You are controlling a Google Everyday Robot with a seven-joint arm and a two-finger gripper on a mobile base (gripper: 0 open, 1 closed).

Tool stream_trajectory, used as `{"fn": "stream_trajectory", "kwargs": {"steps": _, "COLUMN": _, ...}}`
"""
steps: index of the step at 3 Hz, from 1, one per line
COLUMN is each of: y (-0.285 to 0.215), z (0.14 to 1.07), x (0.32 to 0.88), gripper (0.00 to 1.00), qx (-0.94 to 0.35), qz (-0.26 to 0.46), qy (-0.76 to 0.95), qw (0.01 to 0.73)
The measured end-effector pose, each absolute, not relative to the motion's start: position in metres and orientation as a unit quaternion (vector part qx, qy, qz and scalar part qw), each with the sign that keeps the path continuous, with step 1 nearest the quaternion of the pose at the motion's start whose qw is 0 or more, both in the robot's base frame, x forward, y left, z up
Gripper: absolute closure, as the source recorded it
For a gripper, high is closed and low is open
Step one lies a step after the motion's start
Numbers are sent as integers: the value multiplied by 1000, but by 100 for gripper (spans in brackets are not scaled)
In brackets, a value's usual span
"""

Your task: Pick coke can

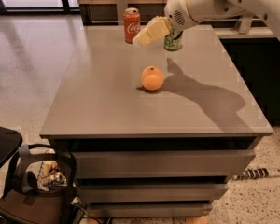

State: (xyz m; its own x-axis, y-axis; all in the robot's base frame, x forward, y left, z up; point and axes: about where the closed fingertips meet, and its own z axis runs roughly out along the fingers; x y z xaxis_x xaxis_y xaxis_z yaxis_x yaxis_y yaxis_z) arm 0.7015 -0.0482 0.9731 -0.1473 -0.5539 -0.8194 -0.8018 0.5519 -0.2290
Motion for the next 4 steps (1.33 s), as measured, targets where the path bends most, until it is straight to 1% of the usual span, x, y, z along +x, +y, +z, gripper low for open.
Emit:
{"fn": "stream_trajectory", "kwargs": {"steps": 2, "y": 11, "z": 933, "x": 798, "gripper": 0, "qx": -460, "qz": 173, "qy": 728, "qw": 478}}
{"fn": "stream_trajectory", "kwargs": {"steps": 3, "y": 28, "z": 918, "x": 829, "gripper": 0, "qx": -451, "qz": 191, "qy": 725, "qw": 485}}
{"fn": "stream_trajectory", "kwargs": {"steps": 4, "y": 35, "z": 908, "x": 854, "gripper": 0, "qx": -417, "qz": 199, "qy": 735, "qw": 497}}
